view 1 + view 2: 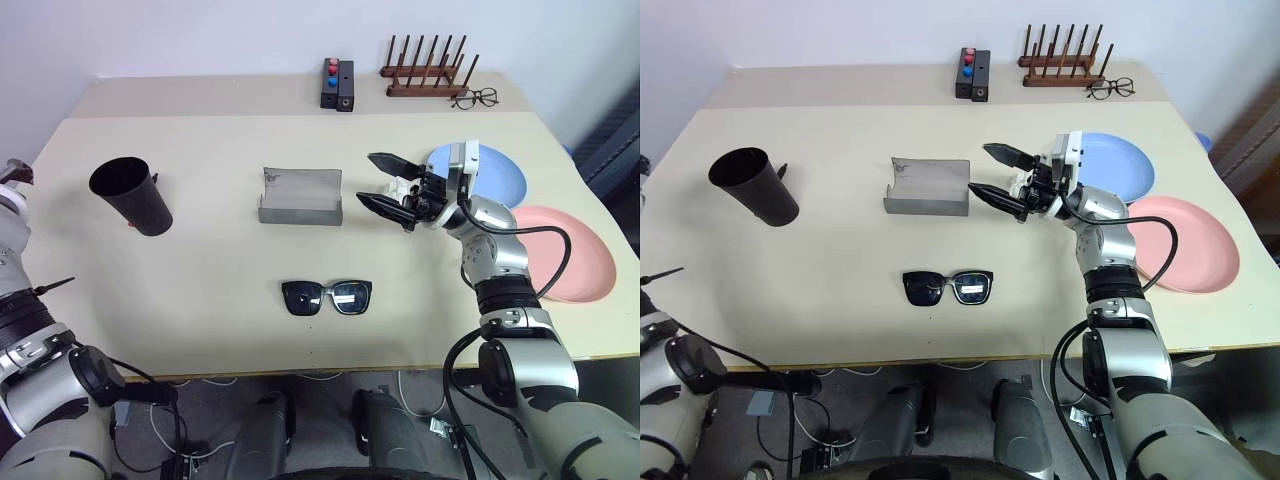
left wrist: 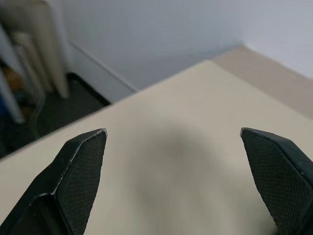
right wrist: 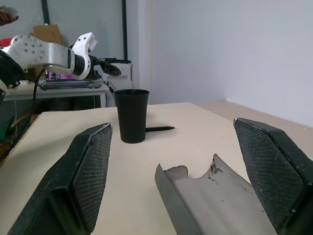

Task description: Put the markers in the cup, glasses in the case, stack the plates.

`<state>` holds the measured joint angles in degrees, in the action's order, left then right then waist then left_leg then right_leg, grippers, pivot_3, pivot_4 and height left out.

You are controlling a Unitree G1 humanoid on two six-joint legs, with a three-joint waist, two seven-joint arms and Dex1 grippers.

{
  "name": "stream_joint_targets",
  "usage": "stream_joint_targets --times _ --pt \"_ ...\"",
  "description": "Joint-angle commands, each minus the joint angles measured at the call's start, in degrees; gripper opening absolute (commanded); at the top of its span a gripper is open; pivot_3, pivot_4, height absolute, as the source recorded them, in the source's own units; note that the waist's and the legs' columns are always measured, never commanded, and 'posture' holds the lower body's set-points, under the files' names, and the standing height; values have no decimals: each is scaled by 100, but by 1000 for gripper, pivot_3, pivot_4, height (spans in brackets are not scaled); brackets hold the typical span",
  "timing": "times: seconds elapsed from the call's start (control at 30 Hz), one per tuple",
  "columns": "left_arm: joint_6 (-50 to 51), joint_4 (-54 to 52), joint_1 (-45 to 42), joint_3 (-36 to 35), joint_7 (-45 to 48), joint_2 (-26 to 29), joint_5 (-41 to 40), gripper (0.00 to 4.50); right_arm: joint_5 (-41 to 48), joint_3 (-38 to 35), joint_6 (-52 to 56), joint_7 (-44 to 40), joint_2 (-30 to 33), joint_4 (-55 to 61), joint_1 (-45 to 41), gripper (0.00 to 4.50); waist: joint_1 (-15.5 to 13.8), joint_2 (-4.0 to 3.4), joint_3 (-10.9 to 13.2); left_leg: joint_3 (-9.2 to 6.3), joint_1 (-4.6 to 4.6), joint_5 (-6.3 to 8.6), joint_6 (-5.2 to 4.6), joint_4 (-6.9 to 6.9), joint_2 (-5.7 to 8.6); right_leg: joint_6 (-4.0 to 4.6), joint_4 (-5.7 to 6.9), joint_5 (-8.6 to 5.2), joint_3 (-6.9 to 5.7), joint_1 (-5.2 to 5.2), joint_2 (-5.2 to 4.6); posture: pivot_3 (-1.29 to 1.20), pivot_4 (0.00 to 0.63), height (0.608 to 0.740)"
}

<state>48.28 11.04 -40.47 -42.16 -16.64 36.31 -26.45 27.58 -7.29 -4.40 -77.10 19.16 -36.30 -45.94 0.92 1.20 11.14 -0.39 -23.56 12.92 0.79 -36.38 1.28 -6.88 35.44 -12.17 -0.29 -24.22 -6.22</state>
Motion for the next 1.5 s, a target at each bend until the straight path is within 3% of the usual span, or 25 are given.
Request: stream_joint_targets --times 0.03,0.53,1.07,1.17,1.4,1.5 --pt "286 -472 -250 -189 14 -141 -385 4479 25 -70 -57 7 62 197 -153 4050 -11 2 -1 0 0 0 0 -1 -1 0 1 0 0 0 -1 0 150 740" --pt "1352 -1038 -409 204 224 -179 -693 4479 7 -62 -63 39 16 164 -216 4050 6 2 -1 0 0 -2 3 2 0 0 1 0 0 -1 1 0 150 740" --pt "2173 -847 -570 415 -79 -464 -306 4479 23 -66 -32 101 27 256 -181 4050 2 2 0 -1 0 -4 6 3 0 0 2 0 0 -1 1 0 150 740" --pt "2185 -745 -627 447 -112 -538 -188 3702 24 -76 -27 108 47 266 -167 4050 4 2 -1 -1 0 -4 7 3 1 0 2 0 0 -1 1 0 150 740" --pt "2232 -662 -747 405 -173 -695 12 185 30 -89 -21 132 74 297 -132 4050 -1 2 -1 -1 0 -4 8 3 1 0 2 0 0 -1 1 0 150 740" --pt "2260 -645 -821 346 -178 -759 53 84 30 -101 -25 136 99 292 -115 4050 3 2 -1 -1 0 -5 8 3 1 0 2 0 0 -1 1 0 150 740"
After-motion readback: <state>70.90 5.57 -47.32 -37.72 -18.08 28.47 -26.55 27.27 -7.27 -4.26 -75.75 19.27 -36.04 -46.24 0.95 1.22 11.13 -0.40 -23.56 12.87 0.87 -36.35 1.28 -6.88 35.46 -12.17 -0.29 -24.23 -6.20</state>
